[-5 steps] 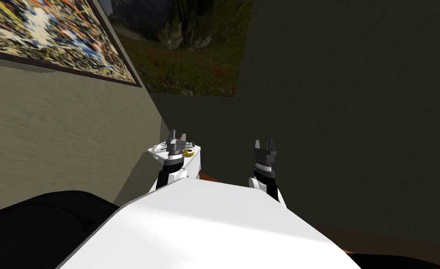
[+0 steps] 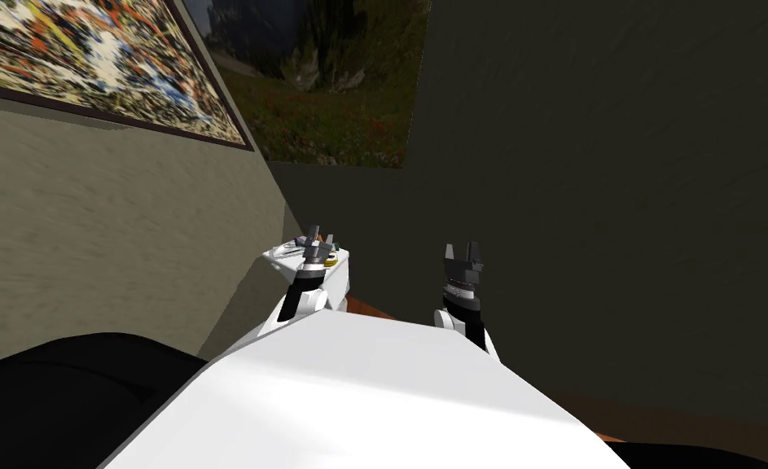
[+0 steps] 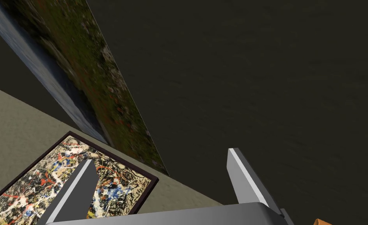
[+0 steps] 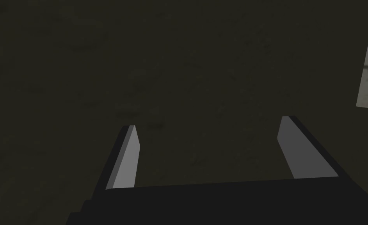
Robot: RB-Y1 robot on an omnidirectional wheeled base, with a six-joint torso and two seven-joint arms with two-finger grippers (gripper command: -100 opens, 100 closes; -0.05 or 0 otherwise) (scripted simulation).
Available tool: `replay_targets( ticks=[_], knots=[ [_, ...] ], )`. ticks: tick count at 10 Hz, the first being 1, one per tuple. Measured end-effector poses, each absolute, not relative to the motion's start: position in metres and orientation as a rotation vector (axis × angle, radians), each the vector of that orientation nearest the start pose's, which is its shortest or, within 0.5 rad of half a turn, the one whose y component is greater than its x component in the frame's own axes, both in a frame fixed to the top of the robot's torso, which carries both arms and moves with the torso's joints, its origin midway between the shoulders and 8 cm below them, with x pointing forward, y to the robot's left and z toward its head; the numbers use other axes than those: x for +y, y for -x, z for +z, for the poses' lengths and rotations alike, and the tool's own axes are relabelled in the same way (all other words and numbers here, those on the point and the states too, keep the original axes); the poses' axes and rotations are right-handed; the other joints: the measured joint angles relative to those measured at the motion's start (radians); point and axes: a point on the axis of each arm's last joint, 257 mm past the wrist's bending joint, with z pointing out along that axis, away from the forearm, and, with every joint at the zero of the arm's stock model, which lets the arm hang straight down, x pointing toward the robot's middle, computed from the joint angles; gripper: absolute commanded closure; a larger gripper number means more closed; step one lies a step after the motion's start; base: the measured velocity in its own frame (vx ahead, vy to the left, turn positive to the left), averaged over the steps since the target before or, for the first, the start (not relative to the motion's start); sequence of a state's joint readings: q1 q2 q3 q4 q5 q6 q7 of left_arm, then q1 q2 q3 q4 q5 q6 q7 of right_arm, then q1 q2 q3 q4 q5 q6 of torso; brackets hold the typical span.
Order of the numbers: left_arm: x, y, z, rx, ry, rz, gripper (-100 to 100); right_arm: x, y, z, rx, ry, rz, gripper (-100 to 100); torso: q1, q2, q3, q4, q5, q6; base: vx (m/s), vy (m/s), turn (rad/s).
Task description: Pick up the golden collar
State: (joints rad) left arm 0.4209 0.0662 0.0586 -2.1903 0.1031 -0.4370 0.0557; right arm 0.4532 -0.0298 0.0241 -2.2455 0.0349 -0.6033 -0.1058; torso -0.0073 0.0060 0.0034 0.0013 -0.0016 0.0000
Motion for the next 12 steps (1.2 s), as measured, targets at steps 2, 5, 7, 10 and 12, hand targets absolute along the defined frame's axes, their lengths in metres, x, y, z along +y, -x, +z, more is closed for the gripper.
replay_targets(
  ticks=[2, 5, 7, 10, 12],
  knots=[
    [0.304, -0.392, -0.013, 0.685, 0.783, -1.358, -100, -0.256, -0.337, 0.042, 0.559, -0.564, 1.448, 0, 0.002, -0.001, -0.001, 0.000, 0.000, 0.000, -0.060, -0.074, 0.022],
    [0.307, -0.429, -0.034, 0.771, 0.819, -1.335, -100, -0.256, -0.337, 0.042, 0.559, -0.564, 1.448, 0, 0.000, -0.001, -0.001, 0.000, 0.000, 0.000, -0.078, -0.098, 0.059],
    [0.313, -0.448, -0.045, 0.816, 0.852, -1.318, -100, -0.256, -0.337, 0.042, 0.559, -0.564, 1.448, 0, 0.002, -0.003, -0.001, 0.000, 0.000, 0.000, -0.051, -0.060, 0.029],
    [0.321, -0.469, -0.065, 0.875, 0.900, -1.288, -100, -0.256, -0.337, 0.042, 0.559, -0.564, 1.448, 0, 0.003, -0.003, -0.002, -0.001, 0.001, 0.000, -0.054, -0.058, 0.039],
    [0.333, -0.492, -0.076, 0.917, 0.929, -1.261, -100, -0.256, -0.337, 0.042, 0.559, -0.564, 1.448, 0, 0.002, -0.003, -0.001, -0.001, 0.000, 0.000, -0.066, -0.081, 0.054]
  ],
)
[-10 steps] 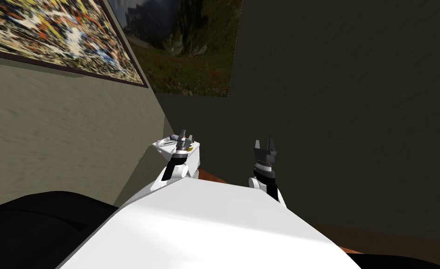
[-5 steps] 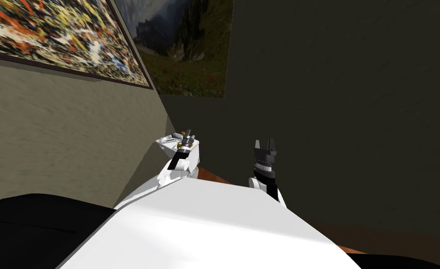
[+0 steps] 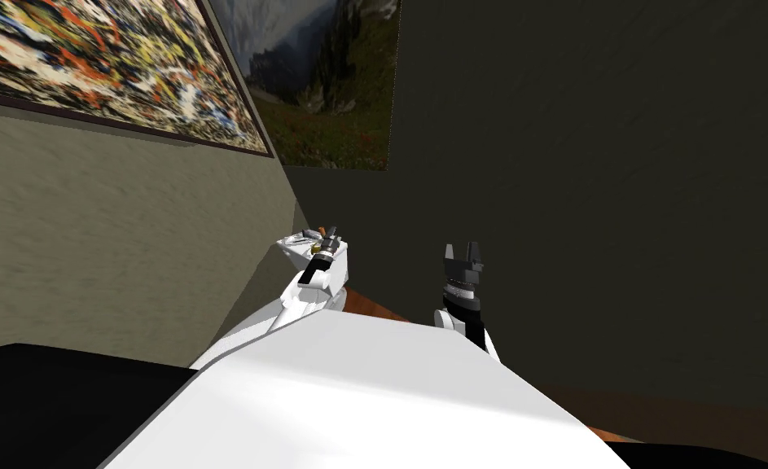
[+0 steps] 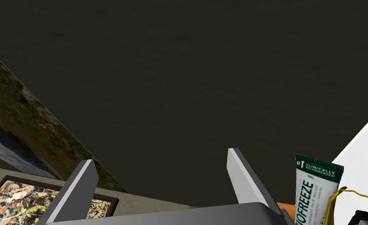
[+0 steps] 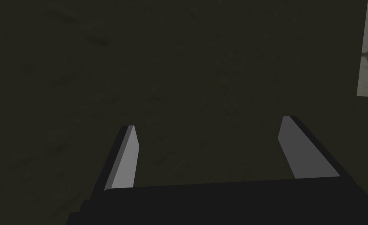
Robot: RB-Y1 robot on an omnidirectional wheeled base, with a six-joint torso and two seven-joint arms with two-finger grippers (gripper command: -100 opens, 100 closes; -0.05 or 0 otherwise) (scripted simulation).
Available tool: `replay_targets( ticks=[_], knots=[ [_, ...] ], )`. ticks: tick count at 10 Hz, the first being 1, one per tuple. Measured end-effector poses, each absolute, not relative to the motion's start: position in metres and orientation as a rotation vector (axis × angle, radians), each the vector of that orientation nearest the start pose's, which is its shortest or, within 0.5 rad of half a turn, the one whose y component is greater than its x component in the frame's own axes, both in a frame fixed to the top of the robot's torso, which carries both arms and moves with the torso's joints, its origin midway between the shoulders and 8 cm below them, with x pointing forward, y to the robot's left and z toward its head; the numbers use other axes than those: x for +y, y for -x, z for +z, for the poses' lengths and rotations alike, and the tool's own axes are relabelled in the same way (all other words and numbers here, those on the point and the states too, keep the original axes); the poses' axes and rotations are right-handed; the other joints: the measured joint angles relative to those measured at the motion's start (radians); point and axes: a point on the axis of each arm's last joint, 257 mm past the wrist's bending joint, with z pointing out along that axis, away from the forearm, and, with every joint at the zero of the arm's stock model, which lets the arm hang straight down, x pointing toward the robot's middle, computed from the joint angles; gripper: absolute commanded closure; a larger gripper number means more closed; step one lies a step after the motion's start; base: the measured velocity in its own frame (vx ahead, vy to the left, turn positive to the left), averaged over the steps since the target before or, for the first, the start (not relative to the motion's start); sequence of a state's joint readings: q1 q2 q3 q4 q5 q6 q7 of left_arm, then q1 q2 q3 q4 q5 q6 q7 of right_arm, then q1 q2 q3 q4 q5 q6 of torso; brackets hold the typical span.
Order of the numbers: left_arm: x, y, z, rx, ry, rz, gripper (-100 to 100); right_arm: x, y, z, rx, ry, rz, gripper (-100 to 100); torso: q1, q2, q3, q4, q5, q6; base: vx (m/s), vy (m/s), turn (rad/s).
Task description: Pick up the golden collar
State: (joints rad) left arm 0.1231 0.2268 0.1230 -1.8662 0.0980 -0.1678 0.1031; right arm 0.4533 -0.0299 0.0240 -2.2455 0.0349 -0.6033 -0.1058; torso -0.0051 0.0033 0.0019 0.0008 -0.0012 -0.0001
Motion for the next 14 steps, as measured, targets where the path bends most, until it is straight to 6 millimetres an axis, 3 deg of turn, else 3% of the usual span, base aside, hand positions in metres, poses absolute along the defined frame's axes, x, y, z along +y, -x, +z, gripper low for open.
replay_targets(
  ticks=[5, 14],
  knots=[
    [0.351, -0.532, -0.109, 1.002, 1.036, -1.196, -100, -0.256, -0.337, 0.042, 0.559, -0.564, 1.448, 0, 0.002, -0.002, -0.001, 0.000, 0.000, 0.000, -0.045, -0.055, 0.037],
    [0.393, -0.595, -0.151, 1.099, 1.241, -1.074, -100, -0.256, -0.337, 0.042, 0.559, -0.564, 1.448, 0, 0.002, -0.002, -0.001, 0.000, 0.000, 0.000, -0.039, -0.048, 0.035]
  ],
)
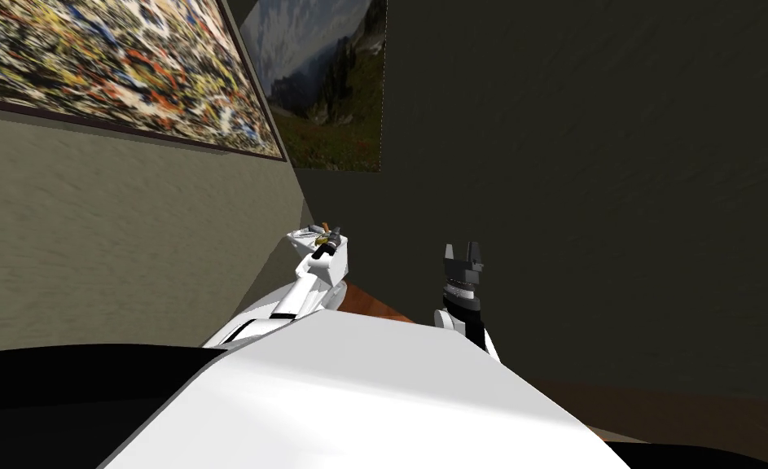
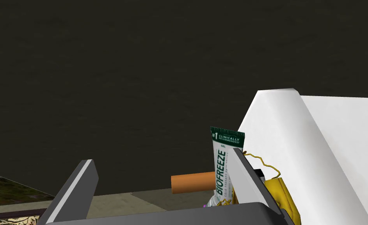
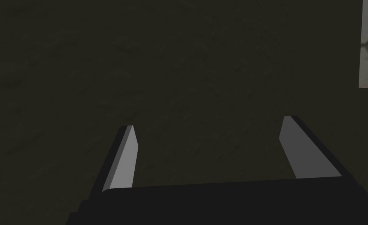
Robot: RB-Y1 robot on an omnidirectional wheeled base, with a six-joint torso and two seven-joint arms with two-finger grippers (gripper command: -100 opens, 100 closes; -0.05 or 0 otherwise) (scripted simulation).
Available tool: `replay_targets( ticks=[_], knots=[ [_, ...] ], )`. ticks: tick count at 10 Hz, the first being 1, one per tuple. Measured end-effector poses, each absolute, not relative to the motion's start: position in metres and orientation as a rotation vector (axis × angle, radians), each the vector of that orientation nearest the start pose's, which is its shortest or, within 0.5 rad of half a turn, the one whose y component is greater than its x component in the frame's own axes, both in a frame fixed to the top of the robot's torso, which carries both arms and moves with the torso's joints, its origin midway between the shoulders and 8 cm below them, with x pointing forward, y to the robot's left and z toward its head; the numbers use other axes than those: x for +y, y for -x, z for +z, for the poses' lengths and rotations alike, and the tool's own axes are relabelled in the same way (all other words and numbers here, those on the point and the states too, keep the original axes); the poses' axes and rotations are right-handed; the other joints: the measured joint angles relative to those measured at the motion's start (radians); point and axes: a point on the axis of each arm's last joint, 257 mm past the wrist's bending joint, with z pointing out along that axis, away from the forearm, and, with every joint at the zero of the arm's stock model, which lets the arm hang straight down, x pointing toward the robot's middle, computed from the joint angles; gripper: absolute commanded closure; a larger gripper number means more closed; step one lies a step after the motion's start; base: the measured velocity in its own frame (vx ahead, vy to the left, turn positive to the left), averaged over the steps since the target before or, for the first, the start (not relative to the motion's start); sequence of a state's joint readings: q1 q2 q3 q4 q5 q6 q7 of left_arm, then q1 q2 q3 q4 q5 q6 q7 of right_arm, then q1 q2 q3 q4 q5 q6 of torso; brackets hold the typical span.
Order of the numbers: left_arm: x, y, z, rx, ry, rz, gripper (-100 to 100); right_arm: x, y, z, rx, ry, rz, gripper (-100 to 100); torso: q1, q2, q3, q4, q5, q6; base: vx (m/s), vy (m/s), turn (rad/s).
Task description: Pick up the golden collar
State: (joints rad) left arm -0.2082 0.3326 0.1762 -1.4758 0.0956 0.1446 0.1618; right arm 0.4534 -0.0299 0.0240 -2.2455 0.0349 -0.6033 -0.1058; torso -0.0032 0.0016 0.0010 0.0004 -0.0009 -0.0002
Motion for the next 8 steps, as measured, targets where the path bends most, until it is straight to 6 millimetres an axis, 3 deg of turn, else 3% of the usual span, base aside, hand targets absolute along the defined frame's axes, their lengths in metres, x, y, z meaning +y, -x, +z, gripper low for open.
replay_targets(
  ticks=[8],
  knots=[
    [0.424, -0.634, -0.178, 1.149, 1.444, -0.967, -100, -0.256, -0.337, 0.042, 0.559, -0.564, 1.448, 0, 0.000, -0.001, 0.000, 0.000, 0.000, 0.000, -0.032, -0.046, 0.033]
  ],
)
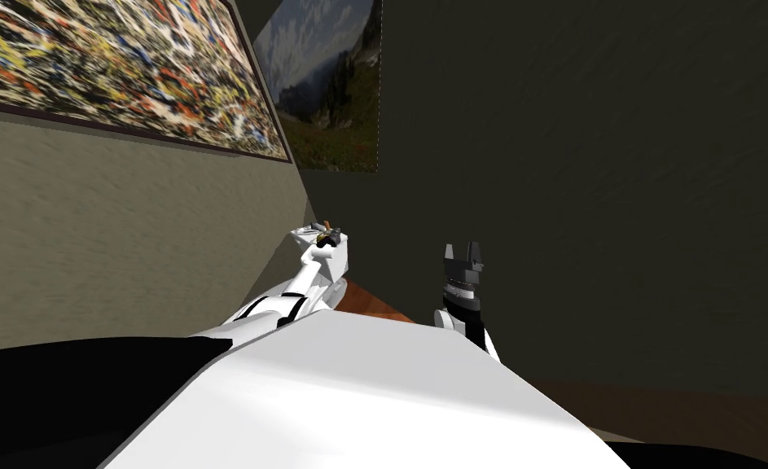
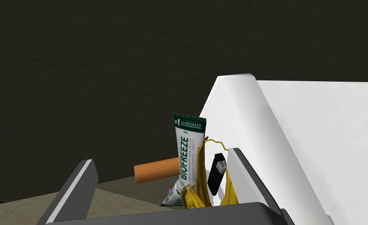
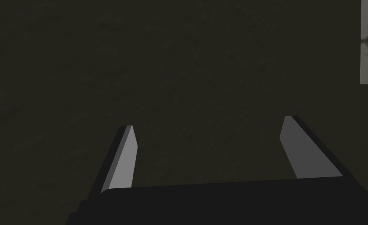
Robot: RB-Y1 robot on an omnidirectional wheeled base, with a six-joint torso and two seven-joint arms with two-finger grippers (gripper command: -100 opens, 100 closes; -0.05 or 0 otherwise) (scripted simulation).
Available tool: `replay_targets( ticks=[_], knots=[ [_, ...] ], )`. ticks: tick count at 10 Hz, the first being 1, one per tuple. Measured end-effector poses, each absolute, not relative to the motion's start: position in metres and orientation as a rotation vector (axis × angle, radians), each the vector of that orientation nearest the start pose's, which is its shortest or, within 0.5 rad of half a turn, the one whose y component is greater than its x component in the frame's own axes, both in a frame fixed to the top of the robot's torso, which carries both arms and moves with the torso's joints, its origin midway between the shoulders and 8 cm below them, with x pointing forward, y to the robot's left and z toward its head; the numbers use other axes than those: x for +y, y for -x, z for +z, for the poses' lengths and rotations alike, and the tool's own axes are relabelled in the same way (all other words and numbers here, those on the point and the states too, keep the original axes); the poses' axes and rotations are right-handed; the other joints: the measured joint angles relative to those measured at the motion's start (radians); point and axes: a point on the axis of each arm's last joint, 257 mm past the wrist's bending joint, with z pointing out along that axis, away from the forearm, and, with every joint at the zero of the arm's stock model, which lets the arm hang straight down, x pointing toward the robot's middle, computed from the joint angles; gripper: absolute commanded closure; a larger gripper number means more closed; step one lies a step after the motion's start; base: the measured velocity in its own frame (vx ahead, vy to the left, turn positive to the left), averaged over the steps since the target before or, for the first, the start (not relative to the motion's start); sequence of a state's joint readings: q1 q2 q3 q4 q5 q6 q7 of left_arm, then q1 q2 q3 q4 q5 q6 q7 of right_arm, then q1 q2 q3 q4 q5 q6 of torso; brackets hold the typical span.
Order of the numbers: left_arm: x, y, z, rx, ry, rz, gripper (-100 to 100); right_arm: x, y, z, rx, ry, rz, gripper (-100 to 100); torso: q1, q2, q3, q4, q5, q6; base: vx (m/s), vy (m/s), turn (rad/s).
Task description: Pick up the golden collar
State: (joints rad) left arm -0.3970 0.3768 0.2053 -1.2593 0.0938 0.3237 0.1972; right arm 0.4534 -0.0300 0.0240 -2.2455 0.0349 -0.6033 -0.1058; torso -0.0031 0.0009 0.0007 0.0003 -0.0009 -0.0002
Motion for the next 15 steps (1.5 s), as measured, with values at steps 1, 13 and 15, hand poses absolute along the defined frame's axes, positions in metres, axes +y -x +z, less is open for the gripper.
replay_targets(
  ticks=[1, 13, 15],
  knots=[
    [0.427, -0.636, -0.186, 1.156, 1.474, -0.950, -100, -0.256, -0.337, 0.042, 0.559, -0.564, 1.448, 0, 0.000, 0.000, 0.000, 0.000, 0.000, 0.000, -0.027, -0.039, 0.041],
    [0.470, -0.658, -0.215, 1.172, 1.799, -0.785, -100, -0.256, -0.337, 0.042, 0.559, -0.564, 1.448, 0, 0.001, -0.002, -0.001, 0.000, 0.000, 0.000, -0.017, -0.033, 0.028],
    [0.476, -0.658, -0.217, 1.167, 1.856, -0.755, -100, -0.256, -0.337, 0.042, 0.559, -0.564, 1.448, 0, 0.001, -0.002, -0.001, -0.001, 0.000, 0.000, 0.003, -0.019, 0.015]
  ],
)
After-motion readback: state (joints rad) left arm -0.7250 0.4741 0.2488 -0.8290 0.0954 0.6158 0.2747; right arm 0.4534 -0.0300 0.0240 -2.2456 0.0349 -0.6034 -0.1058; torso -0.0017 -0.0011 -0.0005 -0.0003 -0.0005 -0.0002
